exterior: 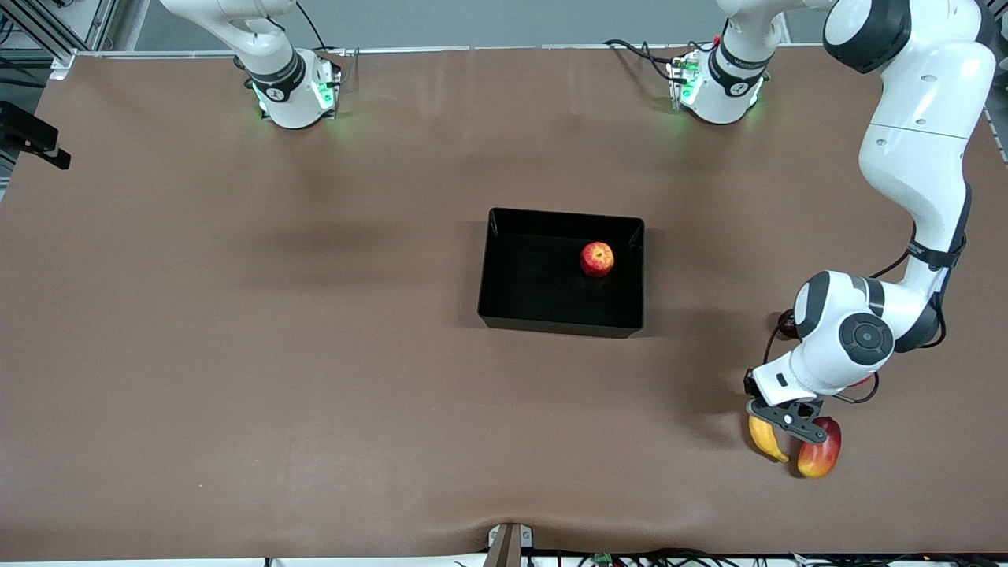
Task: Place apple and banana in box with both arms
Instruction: 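Grasp the banana with the left gripper and lift it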
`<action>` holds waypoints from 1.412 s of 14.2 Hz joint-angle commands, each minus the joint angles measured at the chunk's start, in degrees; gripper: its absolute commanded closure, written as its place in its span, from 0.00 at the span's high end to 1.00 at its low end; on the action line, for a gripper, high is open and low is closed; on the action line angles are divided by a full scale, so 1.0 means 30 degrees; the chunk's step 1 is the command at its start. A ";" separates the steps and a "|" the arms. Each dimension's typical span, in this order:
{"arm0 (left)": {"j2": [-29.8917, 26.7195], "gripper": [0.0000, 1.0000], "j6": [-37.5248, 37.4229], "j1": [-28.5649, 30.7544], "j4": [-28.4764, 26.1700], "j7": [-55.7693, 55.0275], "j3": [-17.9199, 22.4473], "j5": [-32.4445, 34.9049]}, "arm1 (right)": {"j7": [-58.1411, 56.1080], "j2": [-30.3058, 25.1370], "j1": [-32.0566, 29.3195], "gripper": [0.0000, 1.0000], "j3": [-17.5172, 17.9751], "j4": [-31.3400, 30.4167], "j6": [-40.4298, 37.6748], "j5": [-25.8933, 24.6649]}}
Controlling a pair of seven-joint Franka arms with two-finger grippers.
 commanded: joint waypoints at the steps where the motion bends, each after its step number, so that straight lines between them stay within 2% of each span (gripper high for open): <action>1: -0.1167 0.00 -0.0662 -0.0373 -0.0058 -0.0036 -0.0187 0.0449 | 0.0117 -0.0240 -0.0346 1.00 0.0211 -0.0155 -0.0118 -0.0118; 5: -0.2545 0.00 -0.2506 -0.0522 -0.0028 -0.0357 -0.1562 0.0068 | 0.0117 -0.0240 -0.0346 1.00 0.0182 -0.0156 -0.0147 -0.0118; 8: -0.3337 0.00 -0.3913 -0.0551 -0.0028 -0.2020 -0.2732 0.0068 | 0.0117 -0.0240 -0.0493 1.00 0.0211 -0.0156 -0.0148 -0.0089; 11: -0.4011 0.00 -0.5435 -0.0551 -0.0116 -0.5443 -0.4314 0.0068 | 0.0117 -0.0240 -0.0493 1.00 0.0211 -0.0156 -0.0177 -0.0088; 15: -0.4013 0.00 -0.7048 -0.0842 -0.0145 -1.1006 -0.7037 0.0097 | 0.0117 -0.0240 -0.0522 1.00 0.0182 -0.0156 -0.0206 -0.0088; 17: -0.4071 0.00 -0.7782 -0.1457 -0.0203 -1.3094 -0.7773 0.0126 | 0.0117 -0.0240 -0.0580 1.00 0.0211 -0.0185 -0.0206 -0.0088; 20: -0.4596 0.00 -0.8430 -0.1635 -0.1662 -1.6227 -0.9294 0.0330 | 0.0117 -0.0240 -0.0698 1.00 0.0211 -0.0185 -0.0235 -0.0088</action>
